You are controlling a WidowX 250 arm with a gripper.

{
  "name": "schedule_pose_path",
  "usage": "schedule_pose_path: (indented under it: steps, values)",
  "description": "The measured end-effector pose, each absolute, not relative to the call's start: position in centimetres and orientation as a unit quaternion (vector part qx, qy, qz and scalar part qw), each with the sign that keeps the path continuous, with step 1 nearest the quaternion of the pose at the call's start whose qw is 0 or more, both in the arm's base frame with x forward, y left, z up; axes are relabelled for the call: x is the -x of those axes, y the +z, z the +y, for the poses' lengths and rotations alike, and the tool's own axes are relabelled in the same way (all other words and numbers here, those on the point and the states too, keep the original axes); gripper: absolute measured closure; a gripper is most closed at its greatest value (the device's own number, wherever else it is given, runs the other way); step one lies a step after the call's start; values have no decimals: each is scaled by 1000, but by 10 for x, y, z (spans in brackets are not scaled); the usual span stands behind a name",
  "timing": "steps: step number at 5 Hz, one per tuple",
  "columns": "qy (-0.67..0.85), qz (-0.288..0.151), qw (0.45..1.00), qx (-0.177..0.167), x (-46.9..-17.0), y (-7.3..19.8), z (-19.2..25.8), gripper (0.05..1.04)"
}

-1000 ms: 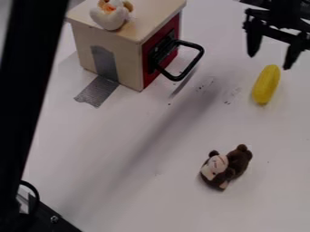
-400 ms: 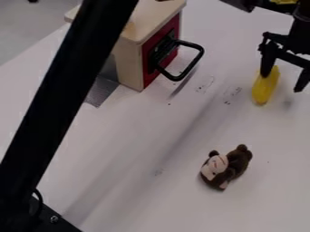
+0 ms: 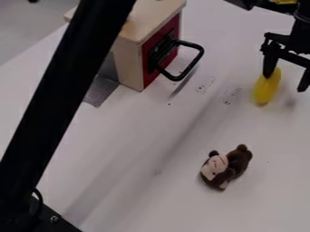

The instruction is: Moved the corn closer to the teddy

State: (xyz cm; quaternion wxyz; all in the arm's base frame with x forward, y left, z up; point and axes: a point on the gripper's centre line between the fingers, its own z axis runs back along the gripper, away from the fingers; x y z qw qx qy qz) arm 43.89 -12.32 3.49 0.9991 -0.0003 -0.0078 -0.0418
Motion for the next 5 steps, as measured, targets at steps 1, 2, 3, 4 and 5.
schedule_pose_path:
  steps: [1,2,3,4,5]
  values:
    - [-49,-8,999,0,-438,35,-125,89]
    - [-50,-10,999,-10,-437,35,-121,89]
    - [-52,-28,998,-19,-440,45,-117,89]
    - [-50,-53,997,-19,-445,63,-116,89]
    - [-49,-47,998,-12,-443,60,-116,89]
